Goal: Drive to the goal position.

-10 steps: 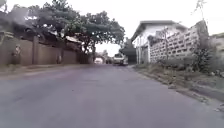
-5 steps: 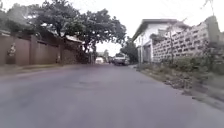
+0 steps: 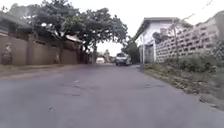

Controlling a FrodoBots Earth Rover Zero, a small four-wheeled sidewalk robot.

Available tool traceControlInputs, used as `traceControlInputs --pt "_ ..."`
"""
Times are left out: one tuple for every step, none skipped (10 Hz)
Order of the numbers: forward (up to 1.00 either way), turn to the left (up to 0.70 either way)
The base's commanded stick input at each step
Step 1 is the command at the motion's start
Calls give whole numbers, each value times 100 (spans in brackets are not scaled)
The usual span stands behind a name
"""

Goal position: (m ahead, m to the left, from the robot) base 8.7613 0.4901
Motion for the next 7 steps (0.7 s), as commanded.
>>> traceControlInputs --pt "100 0" --pt "100 0" --pt "100 0" --pt "100 0" --pt "100 0" --pt "100 0" --pt "100 0"
